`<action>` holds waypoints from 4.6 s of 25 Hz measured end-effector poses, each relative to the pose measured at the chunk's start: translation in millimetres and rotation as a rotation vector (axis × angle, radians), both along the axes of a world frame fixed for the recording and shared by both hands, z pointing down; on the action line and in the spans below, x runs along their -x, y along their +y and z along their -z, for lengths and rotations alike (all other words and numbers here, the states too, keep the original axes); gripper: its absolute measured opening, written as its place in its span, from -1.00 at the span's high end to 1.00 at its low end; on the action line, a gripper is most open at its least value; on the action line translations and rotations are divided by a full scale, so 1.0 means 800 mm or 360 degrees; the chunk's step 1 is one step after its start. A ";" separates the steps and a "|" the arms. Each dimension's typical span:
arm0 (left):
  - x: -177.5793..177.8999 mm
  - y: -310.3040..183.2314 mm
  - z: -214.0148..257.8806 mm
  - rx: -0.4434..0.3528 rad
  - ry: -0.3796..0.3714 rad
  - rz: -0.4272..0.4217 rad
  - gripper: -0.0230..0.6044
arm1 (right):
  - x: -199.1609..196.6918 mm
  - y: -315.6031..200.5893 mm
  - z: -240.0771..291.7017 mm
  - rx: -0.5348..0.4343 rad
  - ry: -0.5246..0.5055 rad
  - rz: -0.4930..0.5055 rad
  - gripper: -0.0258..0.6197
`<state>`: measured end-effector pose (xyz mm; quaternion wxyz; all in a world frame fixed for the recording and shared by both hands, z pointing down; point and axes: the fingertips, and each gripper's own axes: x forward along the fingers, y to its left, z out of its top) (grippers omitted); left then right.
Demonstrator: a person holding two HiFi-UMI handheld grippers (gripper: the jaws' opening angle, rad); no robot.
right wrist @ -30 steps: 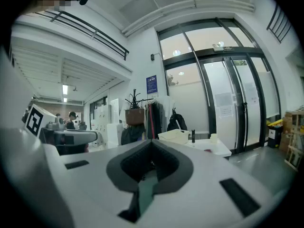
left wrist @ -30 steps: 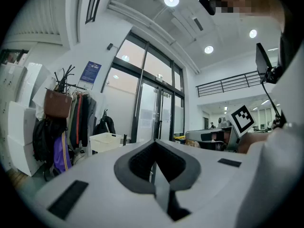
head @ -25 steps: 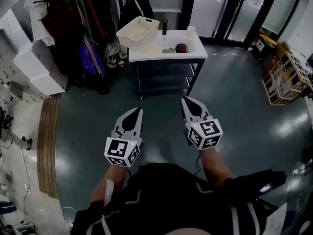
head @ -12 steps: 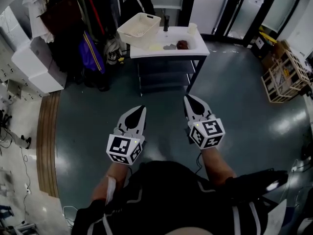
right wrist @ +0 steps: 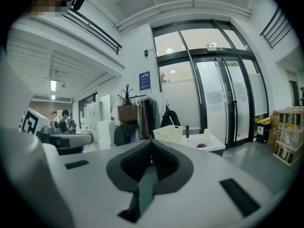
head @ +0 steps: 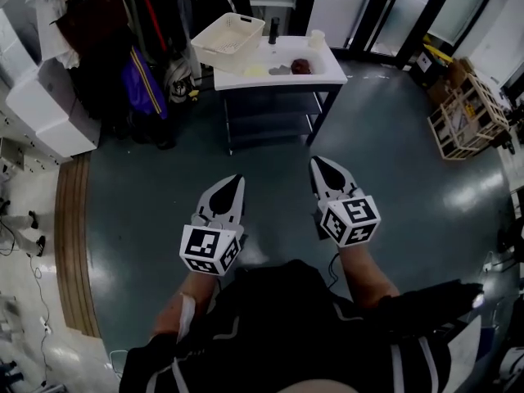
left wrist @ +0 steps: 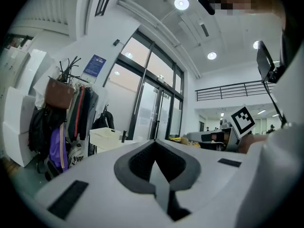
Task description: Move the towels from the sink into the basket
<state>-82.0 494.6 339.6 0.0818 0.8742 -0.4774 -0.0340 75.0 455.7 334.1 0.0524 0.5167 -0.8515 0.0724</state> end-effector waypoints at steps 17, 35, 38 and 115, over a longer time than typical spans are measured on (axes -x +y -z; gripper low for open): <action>-0.002 -0.097 -0.005 -0.0015 -0.0120 0.0003 0.92 | 0.002 -0.106 -0.012 0.0009 -0.0017 0.0063 0.89; -0.088 -0.278 -0.006 0.0028 -0.0156 0.0100 0.92 | -0.073 -0.292 -0.014 0.0003 -0.0053 0.0197 0.89; -0.102 -0.301 -0.007 0.0033 -0.0175 0.0127 0.92 | -0.089 -0.309 -0.024 0.0040 -0.0059 0.0217 0.89; -0.020 -0.743 -0.087 0.0293 -0.0209 0.0275 0.92 | 0.023 -0.840 -0.210 0.0429 0.0454 0.0753 0.26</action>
